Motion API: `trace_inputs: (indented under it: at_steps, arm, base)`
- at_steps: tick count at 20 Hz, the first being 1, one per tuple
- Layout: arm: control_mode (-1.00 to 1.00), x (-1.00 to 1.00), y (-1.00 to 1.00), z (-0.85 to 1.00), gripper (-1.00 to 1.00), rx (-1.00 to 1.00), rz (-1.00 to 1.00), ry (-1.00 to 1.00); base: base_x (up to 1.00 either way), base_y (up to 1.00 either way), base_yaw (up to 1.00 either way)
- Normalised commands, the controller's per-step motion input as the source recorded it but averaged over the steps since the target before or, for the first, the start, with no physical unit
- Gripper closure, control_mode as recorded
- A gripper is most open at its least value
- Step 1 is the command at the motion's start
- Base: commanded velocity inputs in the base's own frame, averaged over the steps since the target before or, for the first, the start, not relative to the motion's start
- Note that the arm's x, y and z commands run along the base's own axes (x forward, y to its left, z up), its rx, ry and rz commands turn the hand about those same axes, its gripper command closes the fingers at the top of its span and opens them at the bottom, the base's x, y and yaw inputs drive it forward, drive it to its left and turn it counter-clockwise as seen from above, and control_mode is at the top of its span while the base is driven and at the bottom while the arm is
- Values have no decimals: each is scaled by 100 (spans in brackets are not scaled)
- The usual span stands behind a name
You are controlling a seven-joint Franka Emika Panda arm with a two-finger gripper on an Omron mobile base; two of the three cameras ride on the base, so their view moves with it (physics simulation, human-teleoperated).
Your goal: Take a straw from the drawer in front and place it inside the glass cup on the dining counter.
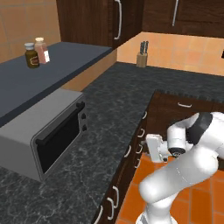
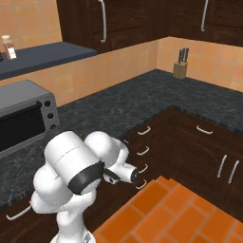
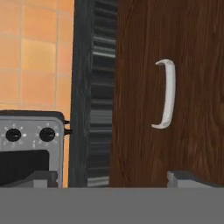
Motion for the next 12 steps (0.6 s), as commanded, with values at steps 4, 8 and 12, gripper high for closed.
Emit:
trace_inputs:
  at_steps: [4,8,12]
  arm:
    - [-100,13,0,-58,-100,0,12,0]
    - [-100,12,20,-38,-100,3,9,0]
    - [-100,38,5,-22,-100,10,4,0]
  base:
    - [0,0,0]
    - [0,0,0]
    - [0,0,0]
